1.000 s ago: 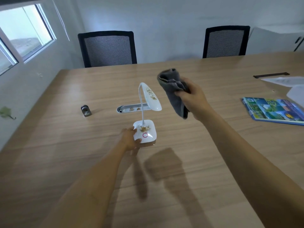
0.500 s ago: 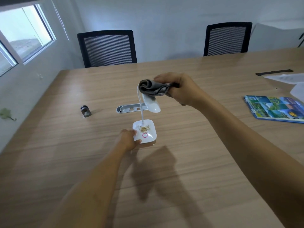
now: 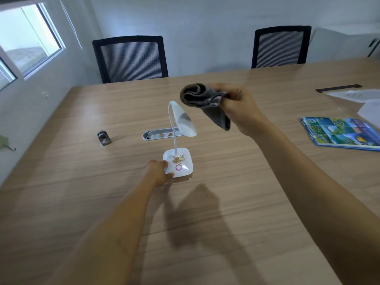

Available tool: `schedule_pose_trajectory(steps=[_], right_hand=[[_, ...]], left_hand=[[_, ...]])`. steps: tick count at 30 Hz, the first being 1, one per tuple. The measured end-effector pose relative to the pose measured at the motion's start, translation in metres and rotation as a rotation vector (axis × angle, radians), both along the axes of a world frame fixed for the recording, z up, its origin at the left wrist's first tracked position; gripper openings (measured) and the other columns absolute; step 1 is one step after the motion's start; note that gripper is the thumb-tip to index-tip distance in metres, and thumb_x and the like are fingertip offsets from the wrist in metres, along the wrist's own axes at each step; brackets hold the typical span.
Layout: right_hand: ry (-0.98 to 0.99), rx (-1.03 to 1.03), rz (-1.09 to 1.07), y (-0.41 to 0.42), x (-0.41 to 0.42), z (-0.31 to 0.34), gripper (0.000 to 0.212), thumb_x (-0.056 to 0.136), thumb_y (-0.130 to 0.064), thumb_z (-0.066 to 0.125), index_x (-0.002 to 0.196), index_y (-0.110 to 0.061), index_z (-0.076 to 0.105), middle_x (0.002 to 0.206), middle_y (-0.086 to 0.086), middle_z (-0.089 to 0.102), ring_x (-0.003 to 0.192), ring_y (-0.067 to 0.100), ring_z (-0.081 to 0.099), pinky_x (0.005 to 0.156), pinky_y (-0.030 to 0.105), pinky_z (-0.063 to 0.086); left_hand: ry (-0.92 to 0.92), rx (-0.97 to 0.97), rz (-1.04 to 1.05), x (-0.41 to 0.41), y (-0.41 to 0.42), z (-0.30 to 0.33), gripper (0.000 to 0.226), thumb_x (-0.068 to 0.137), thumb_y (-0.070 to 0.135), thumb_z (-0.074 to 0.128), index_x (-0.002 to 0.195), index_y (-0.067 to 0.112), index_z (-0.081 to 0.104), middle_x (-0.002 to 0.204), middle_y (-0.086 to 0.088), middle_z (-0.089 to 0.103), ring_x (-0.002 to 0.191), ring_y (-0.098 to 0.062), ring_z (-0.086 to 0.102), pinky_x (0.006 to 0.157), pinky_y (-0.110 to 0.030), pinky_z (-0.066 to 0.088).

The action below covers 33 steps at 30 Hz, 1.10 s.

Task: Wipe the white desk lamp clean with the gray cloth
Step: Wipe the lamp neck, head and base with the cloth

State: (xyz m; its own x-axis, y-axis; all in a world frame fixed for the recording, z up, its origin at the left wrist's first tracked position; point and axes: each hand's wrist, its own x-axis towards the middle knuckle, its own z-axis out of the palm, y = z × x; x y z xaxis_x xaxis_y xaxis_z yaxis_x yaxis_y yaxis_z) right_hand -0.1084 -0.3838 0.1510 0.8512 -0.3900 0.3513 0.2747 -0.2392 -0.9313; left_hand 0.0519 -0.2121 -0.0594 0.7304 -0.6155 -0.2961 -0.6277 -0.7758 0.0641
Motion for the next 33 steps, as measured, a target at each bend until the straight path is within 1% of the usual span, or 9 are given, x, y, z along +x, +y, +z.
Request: schedule_pose_trajectory(steps=[5, 7, 12, 20, 23, 25, 27, 31, 33], right_hand=[[0.082, -0.047, 0.087, 0.018, 0.015, 0.004, 0.039, 0.083, 0.017, 0.045, 0.109, -0.003, 0.065, 0.079, 0.001, 0.071, 0.074, 0.003, 0.066, 0.067, 0.013, 0.054], [0.1, -0.094, 0.125, 0.017, 0.01, -0.001, 0.044, 0.078, 0.021, 0.04, 0.1, -0.004, 0.068, 0.093, 0.011, 0.066, 0.082, 0.008, 0.064, 0.073, 0.018, 0.053], [0.07, -0.007, 0.111, -0.005, -0.014, -0.02, 0.057, 0.055, 0.013, 0.037, 0.061, -0.029, 0.075, 0.098, 0.001, 0.063, 0.093, 0.006, 0.062, 0.078, 0.015, 0.054], [0.027, 0.198, -0.156, -0.005, -0.001, -0.013, 0.05, 0.078, 0.022, 0.036, 0.071, -0.016, 0.067, 0.054, -0.015, 0.071, 0.061, -0.004, 0.066, 0.061, 0.009, 0.053], [0.019, 0.281, -0.1, 0.015, 0.02, 0.007, 0.04, 0.08, 0.024, 0.035, 0.079, -0.003, 0.064, 0.049, -0.011, 0.069, 0.053, -0.003, 0.064, 0.055, 0.01, 0.051], [0.079, 0.244, -0.071, 0.027, 0.029, 0.015, 0.035, 0.08, 0.024, 0.036, 0.097, 0.011, 0.063, 0.052, -0.011, 0.068, 0.051, -0.002, 0.062, 0.058, 0.013, 0.051], [0.139, 0.22, -0.035, 0.031, 0.033, 0.013, 0.043, 0.079, 0.026, 0.035, 0.11, 0.01, 0.061, 0.045, -0.011, 0.067, 0.047, -0.003, 0.062, 0.051, 0.009, 0.051], [0.203, -0.054, 0.022, 0.025, 0.024, 0.004, 0.052, 0.077, 0.023, 0.035, 0.079, -0.017, 0.068, 0.07, -0.006, 0.067, 0.056, -0.003, 0.062, 0.054, 0.007, 0.048], [0.17, -0.168, 0.038, 0.026, 0.008, 0.005, 0.054, 0.068, 0.021, 0.034, 0.081, -0.019, 0.067, 0.085, -0.004, 0.058, 0.061, -0.009, 0.06, 0.051, 0.001, 0.043]], left_hand=[[0.003, -0.014, 0.013, 0.001, -0.001, -0.001, 0.067, 0.087, 0.055, 0.05, 0.14, 0.017, 0.041, 0.137, -0.009, 0.055, 0.13, -0.028, 0.042, 0.102, -0.039, 0.044], [0.008, -0.009, 0.009, 0.002, 0.0, -0.003, 0.065, 0.086, 0.056, 0.05, 0.138, 0.017, 0.043, 0.136, -0.01, 0.056, 0.129, -0.028, 0.042, 0.103, -0.04, 0.043], [0.01, -0.012, 0.01, 0.003, -0.001, -0.003, 0.065, 0.085, 0.057, 0.05, 0.137, 0.019, 0.045, 0.135, -0.008, 0.057, 0.131, -0.028, 0.041, 0.105, -0.04, 0.041], [-0.003, -0.002, -0.008, 0.005, -0.002, -0.004, 0.061, 0.084, 0.057, 0.051, 0.132, 0.019, 0.049, 0.13, -0.009, 0.06, 0.124, -0.027, 0.047, 0.101, -0.038, 0.045], [-0.015, -0.009, -0.001, 0.004, -0.003, -0.006, 0.062, 0.086, 0.055, 0.05, 0.135, 0.018, 0.046, 0.133, -0.009, 0.058, 0.126, -0.027, 0.045, 0.101, -0.038, 0.045], [-0.007, -0.026, 0.019, 0.002, -0.002, -0.006, 0.06, 0.086, 0.054, 0.051, 0.135, 0.019, 0.045, 0.133, -0.009, 0.057, 0.128, -0.027, 0.042, 0.1, -0.038, 0.044], [0.015, -0.053, 0.034, 0.002, -0.002, -0.007, 0.056, 0.086, 0.052, 0.052, 0.131, 0.019, 0.047, 0.13, -0.01, 0.057, 0.129, -0.026, 0.04, 0.1, -0.038, 0.043], [0.011, -0.048, 0.015, 0.003, 0.0, -0.008, 0.059, 0.086, 0.053, 0.051, 0.132, 0.018, 0.047, 0.129, -0.009, 0.059, 0.128, -0.027, 0.041, 0.101, -0.038, 0.043], [0.012, -0.045, 0.02, 0.004, 0.0, -0.009, 0.059, 0.086, 0.054, 0.051, 0.132, 0.018, 0.047, 0.128, -0.009, 0.059, 0.128, -0.027, 0.04, 0.1, -0.037, 0.043]])
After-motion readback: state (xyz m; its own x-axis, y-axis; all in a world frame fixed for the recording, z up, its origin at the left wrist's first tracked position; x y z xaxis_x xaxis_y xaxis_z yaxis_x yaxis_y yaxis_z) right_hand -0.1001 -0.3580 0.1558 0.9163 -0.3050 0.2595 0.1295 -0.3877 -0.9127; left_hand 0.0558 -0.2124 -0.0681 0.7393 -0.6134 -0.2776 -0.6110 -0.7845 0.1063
